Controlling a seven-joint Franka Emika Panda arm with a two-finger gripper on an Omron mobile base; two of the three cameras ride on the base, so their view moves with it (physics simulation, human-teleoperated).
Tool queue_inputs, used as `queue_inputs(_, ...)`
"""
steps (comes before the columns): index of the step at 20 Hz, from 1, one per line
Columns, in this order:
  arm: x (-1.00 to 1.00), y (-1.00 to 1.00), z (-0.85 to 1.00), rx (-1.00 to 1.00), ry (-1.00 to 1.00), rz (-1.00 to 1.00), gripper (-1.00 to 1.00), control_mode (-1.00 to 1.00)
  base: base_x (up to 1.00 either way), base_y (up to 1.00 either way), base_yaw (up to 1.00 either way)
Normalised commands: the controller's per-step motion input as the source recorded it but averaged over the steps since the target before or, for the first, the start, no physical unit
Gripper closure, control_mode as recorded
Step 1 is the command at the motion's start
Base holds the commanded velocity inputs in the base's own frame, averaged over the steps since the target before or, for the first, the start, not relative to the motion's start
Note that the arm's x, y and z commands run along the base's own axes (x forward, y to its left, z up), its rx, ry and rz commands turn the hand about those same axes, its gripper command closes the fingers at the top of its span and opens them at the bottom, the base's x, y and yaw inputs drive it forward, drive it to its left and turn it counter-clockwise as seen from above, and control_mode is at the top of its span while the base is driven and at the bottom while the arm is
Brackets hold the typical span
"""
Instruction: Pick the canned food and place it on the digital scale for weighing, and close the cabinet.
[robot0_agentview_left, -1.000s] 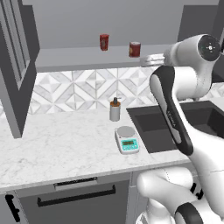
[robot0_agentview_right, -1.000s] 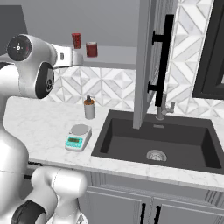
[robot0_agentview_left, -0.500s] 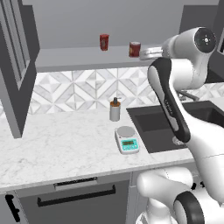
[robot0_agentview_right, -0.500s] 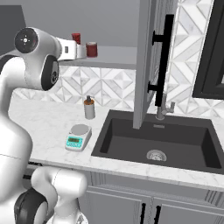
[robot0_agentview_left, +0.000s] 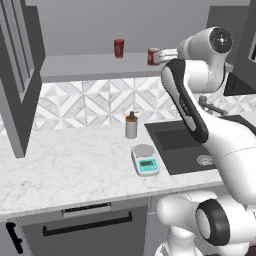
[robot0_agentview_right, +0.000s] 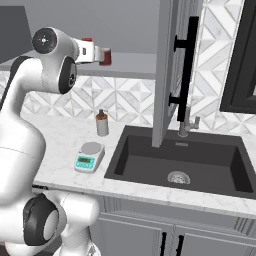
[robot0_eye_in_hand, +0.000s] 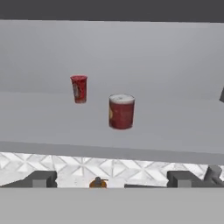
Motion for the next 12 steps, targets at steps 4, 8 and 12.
queue_inputs(4, 0.72, -0.13, -0.05, 0.00, 0.00, 0.05, -1.00, -1.00, 0.00, 0.00, 0.00)
queue_inputs(8, 0.61, -0.11, -0.12, 0.00, 0.00, 0.04, -1.00, -1.00, 0.00, 0.00, 0.00)
queue_inputs(12, 0.58, -0.01, -0.13, 0.00, 0.04, 0.01, -1.00, -1.00, 0.00, 0.00, 0.00)
